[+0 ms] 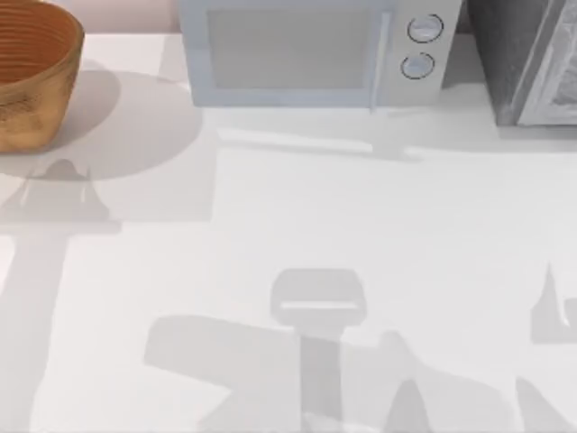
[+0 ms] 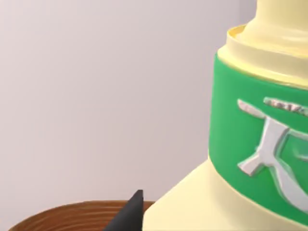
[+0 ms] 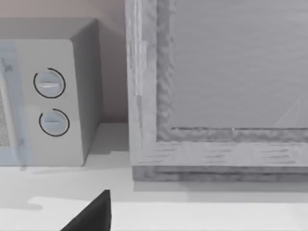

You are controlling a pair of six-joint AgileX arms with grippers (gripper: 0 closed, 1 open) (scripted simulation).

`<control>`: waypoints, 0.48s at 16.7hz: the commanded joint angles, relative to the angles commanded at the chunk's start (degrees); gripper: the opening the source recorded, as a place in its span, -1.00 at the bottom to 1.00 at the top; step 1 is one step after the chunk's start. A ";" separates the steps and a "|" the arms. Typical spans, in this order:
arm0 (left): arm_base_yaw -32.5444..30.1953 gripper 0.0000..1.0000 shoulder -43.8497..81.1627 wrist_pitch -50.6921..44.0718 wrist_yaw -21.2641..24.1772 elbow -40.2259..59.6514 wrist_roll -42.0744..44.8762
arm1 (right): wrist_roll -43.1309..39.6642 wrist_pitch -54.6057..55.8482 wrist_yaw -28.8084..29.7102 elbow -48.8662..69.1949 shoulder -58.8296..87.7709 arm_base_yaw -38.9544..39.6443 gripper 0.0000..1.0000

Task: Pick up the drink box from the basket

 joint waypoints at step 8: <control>-4.15 -1.00 -35.28 -10.23 -4.84 -27.66 -0.08 | 0.00 0.00 0.00 0.00 0.00 0.00 1.00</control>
